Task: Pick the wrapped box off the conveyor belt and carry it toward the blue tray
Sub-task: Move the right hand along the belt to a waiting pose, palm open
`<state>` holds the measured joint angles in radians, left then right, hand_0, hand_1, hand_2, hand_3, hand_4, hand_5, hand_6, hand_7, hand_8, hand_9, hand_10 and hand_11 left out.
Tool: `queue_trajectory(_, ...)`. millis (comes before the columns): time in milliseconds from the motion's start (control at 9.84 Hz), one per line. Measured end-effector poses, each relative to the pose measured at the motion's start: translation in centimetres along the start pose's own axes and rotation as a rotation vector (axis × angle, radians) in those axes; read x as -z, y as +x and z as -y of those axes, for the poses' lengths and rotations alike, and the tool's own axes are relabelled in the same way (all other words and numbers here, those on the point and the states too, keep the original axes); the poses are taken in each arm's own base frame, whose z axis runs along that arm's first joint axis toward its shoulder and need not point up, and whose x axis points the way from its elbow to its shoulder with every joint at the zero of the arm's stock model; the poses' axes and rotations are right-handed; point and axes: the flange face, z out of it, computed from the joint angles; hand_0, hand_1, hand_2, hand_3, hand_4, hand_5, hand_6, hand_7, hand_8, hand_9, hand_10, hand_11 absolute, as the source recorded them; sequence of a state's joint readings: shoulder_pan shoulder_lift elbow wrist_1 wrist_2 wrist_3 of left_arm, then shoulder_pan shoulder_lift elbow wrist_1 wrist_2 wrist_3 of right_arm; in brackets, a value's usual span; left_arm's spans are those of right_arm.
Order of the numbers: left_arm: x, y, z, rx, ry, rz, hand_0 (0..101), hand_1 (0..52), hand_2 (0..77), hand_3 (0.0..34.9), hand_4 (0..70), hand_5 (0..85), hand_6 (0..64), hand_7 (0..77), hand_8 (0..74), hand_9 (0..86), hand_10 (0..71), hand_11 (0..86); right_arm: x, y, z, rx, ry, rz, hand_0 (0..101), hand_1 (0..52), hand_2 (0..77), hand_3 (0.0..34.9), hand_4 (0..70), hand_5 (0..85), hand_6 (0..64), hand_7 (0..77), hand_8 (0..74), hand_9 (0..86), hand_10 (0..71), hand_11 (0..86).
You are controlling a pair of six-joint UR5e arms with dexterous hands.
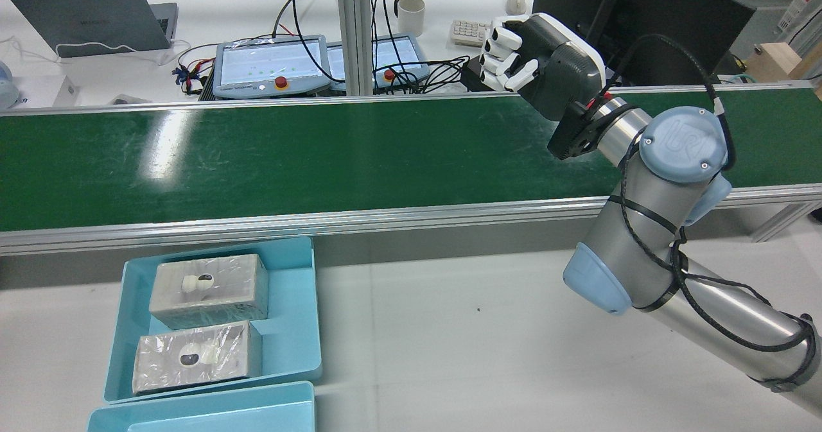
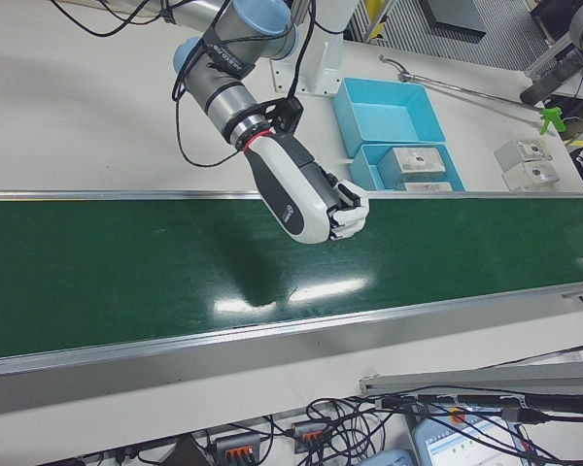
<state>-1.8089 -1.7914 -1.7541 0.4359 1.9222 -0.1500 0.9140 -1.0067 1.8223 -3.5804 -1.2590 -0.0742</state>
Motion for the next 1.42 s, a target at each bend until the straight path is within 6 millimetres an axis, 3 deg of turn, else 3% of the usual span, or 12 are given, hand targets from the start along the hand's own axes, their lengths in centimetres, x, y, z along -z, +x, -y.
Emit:
queue_trajectory(102, 0.0, 0.0, 0.0, 0.0, 0.0, 0.0, 0, 0.0, 1.1, 0.0, 0.0, 1.1, 0.0, 0.5, 0.5, 0.0, 0.5, 0.0, -0.1, -0.5, 0.2, -0.003, 0.003, 0.002, 79, 27.3, 77.4, 0.9, 69.8, 69.8, 62.2, 69.8, 64.4, 70.9, 65.4, 69.3)
queue_trajectory(203, 0.0, 0.0, 0.0, 0.0, 0.0, 0.0, 0, 0.0, 1.1, 0.0, 0.0, 1.1, 0.0, 0.5, 0.5, 0.0, 0.5, 0.0, -0.1, -0.8, 0.3, -0.007, 0.003, 0.004, 75, 34.4, 77.4, 0.9, 69.8, 69.8, 62.7, 77.4, 67.6, 70.4, 64.9, 72.0)
queue_trajectory(305, 0.0, 0.0, 0.0, 0.0, 0.0, 0.0, 0, 0.0, 1.1, 0.0, 0.0, 1.1, 0.0, 0.5, 0.5, 0.0, 0.5, 0.0, 0.0, -0.9, 0.5, -0.011, 0.004, 0.006, 75, 34.4, 77.4, 0.9, 69.8, 69.8, 62.7, 77.4, 67.6, 70.4, 64.9, 72.0)
queue_trajectory(406, 0.0, 0.0, 0.0, 0.0, 0.0, 0.0, 0, 0.0, 0.5, 0.0, 0.0, 1.1, 0.0, 0.5, 0.5, 0.0, 0.5, 0.0, 0.3, -1.0, 1.0, -0.011, 0.011, 0.005, 63, 33.3, 77.4, 0.6, 50.7, 63.3, 55.1, 72.5, 51.8, 51.3, 48.5, 54.0)
queue_trajectory(508, 0.0, 0.0, 0.0, 0.0, 0.0, 0.0, 0, 0.0, 0.5, 0.0, 0.0, 1.1, 0.0, 0.5, 0.5, 0.0, 0.5, 0.0, 0.7, -1.1, 1.7, -0.011, 0.015, 0.004, 61, 35.5, 49.1, 0.9, 39.3, 55.1, 44.7, 45.3, 42.0, 39.8, 38.2, 43.6)
queue_trajectory(610, 0.0, 0.0, 0.0, 0.0, 0.0, 0.0, 0, 0.0, 1.1, 0.0, 0.0, 1.1, 0.0, 0.5, 0.5, 0.0, 0.5, 0.5, 1.3, -1.1, 2.7, -0.015, 0.006, 0.002, 61, 35.5, 49.1, 0.9, 39.3, 55.1, 44.7, 45.3, 42.0, 39.8, 38.2, 43.6)
queue_trajectory(711, 0.0, 0.0, 0.0, 0.0, 0.0, 0.0, 0, 0.0, 1.1, 0.0, 0.0, 1.1, 0.0, 0.5, 0.5, 0.0, 0.5, 0.5, 1.9, -1.0, 3.6, -0.023, -0.015, 0.0, 55, 24.5, 23.5, 8.1, 9.8, 32.7, 17.5, 25.1, 21.8, 20.7, 15.8, 24.5)
queue_trajectory(813, 0.0, 0.0, 0.0, 0.0, 0.0, 0.0, 0, 0.0, 1.1, 0.0, 0.0, 1.1, 0.0, 0.5, 0.5, 0.0, 0.5, 0.0, 2.2, -0.9, 4.2, -0.031, -0.035, -0.002, 55, 24.5, 23.5, 8.1, 9.8, 32.7, 17.5, 25.1, 8.7, 10.9, 1.6, 14.2)
queue_trajectory(914, 0.0, 0.0, 0.0, 0.0, 0.0, 0.0, 0, 0.0, 1.1, 0.0, 0.0, 1.1, 0.0, 0.5, 0.5, 0.0, 0.5, 0.0, 2.5, -0.7, 4.6, -0.034, -0.044, -0.005, 54, 22.4, 26.7, 8.1, 13.1, 28.9, 6.0, 26.7, 0.0, 8.7, 2.7, 2.2)
queue_trajectory(1118, 0.0, 0.0, 0.0, 0.0, 0.0, 0.0, 0, 0.0, 0.5, 0.0, 0.0, 1.1, 0.0, 0.5, 0.5, 0.0, 0.5, 0.0, 2.9, 0.2, 5.1, -0.039, -0.048, -0.017, 53, 19.6, 23.5, 8.0, 14.2, 29.5, 9.3, 28.4, 0.5, 10.4, 0.5, 3.3)
queue_trajectory(1219, 0.0, 0.0, 0.0, 0.0, 0.0, 0.0, 0, 0.0, 0.5, 0.0, 0.0, 1.1, 0.0, 0.5, 0.5, 0.0, 0.5, 0.0, 2.9, 0.6, 5.2, -0.042, -0.048, -0.022, 50, 19.6, 21.3, 5.2, 14.2, 29.5, 6.5, 25.6, 0.5, 7.1, 0.5, 2.2)
queue_trajectory(1422, 0.0, 0.0, 0.0, 0.0, 0.0, 0.0, 0, 0.0, 0.5, 0.0, 0.0, 1.1, 0.0, 0.5, 0.5, 0.0, 0.5, 0.0, 3.0, 0.9, 5.1, -0.047, -0.051, -0.027, 50, 19.6, 18.5, 4.1, 13.1, 24.5, 4.4, 20.2, 0.5, 3.3, 0.5, 1.6)
